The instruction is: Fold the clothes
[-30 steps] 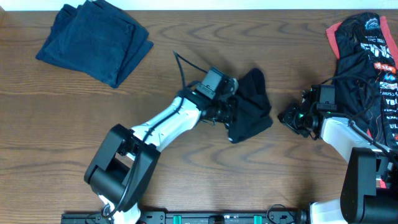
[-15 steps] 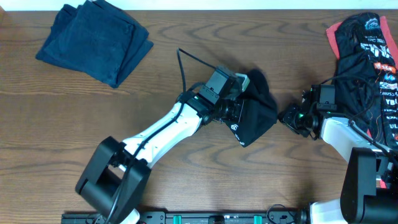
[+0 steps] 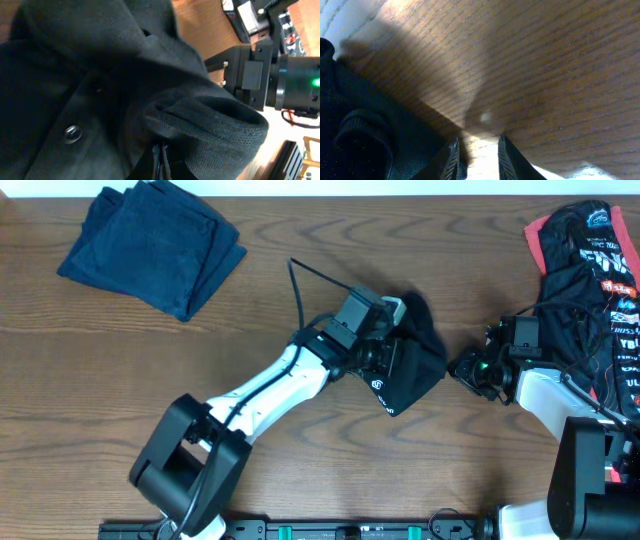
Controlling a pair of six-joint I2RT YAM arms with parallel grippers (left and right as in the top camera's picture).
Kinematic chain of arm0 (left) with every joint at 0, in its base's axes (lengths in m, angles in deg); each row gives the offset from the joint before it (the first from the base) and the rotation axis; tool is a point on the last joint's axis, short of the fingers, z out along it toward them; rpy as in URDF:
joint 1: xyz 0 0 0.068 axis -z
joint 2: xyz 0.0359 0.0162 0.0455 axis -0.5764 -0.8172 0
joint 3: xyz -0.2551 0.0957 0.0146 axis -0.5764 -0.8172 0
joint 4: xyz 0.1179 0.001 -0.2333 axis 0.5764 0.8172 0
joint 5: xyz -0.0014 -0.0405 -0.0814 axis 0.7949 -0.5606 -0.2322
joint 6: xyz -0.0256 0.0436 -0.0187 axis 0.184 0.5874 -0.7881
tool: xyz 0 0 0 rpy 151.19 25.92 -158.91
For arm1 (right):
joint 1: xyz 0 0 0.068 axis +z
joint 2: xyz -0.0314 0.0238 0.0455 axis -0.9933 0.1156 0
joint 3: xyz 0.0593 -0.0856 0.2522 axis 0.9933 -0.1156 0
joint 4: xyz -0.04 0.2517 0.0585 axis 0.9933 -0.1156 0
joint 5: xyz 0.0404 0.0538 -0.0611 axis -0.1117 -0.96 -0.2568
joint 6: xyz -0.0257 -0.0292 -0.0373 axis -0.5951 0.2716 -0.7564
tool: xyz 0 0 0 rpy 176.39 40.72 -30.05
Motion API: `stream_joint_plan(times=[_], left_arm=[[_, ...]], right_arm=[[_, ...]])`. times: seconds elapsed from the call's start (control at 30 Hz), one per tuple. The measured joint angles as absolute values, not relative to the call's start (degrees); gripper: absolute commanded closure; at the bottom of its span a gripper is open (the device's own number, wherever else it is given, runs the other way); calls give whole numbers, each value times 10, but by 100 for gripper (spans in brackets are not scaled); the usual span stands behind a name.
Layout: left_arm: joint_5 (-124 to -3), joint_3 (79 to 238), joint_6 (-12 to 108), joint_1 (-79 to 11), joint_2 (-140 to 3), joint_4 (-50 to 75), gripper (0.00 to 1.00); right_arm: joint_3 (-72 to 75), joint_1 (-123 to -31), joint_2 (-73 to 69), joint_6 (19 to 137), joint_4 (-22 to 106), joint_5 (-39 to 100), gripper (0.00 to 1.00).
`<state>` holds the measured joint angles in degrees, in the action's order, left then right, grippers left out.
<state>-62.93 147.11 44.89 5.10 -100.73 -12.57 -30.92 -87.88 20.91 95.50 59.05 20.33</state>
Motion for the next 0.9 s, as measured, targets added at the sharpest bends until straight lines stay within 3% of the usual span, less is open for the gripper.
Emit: stream_joint_plan(times=[0.33,0.67,0.9], left_arm=[[-612,1471,411,112,-1048,-181,94],[-622,1471,385,112,-1117,-235,92],[-650,1471,390,110,-1058,-223,89]], right_arm=[[-315,-964,173,921,530,171,73],[-317,-1006,-35,887,464,116,63],[-317,-1006,-130,884,487,33,63]])
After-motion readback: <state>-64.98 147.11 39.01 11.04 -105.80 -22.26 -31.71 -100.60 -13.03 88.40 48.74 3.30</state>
